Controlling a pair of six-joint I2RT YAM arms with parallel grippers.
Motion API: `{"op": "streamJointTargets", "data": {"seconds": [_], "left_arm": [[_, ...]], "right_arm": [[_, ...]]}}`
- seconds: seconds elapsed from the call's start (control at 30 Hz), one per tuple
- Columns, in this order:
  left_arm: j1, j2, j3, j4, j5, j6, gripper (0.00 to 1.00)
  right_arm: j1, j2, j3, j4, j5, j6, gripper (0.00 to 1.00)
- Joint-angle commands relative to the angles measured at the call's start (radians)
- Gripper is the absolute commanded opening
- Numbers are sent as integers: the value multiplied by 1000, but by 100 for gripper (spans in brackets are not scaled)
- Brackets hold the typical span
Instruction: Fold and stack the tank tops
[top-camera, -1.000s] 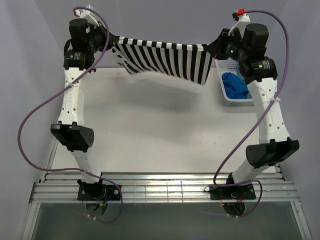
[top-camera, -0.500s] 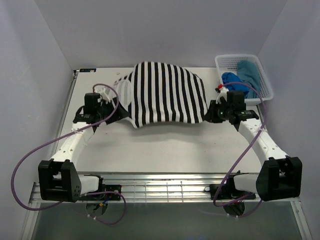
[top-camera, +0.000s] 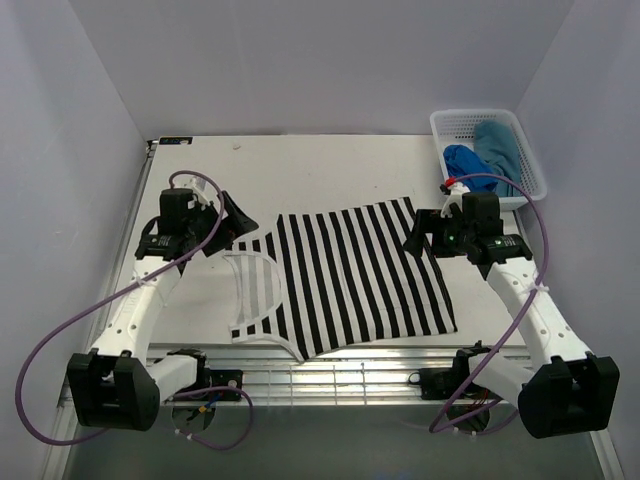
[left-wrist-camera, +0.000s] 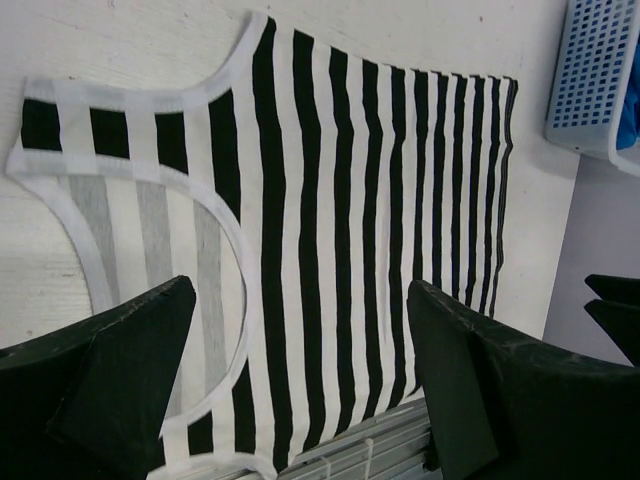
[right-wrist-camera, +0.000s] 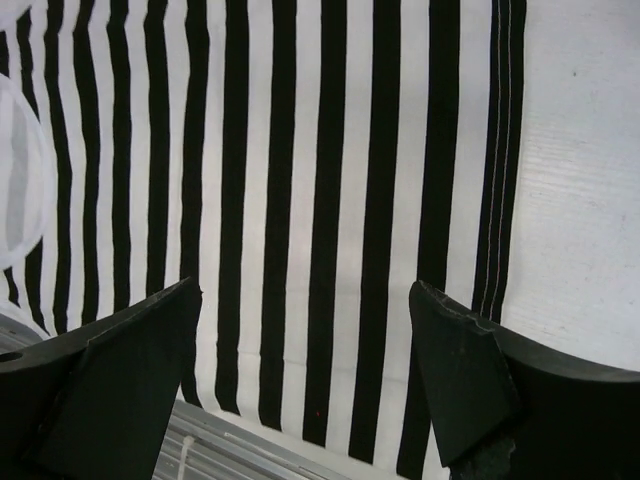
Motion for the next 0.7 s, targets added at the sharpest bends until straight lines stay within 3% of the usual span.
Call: {"op": "streamJointTargets", "data": {"seconds": [0.0, 0.3, 0.43, 0.67], "left_arm": [[-33, 85, 13, 29, -27, -57, 98], [-214, 413, 33, 50, -131, -114, 98], [-214, 522, 42, 44, -255, -146, 98], [-200, 772, 218, -51, -373, -143, 98]], "right_arm": [[13, 13, 9, 49, -42, 22, 90], [29, 229, -43, 167, -31, 59, 90], [30, 345, -32, 216, -45, 80, 90], [30, 533, 50, 244, -26, 83, 90]]}}
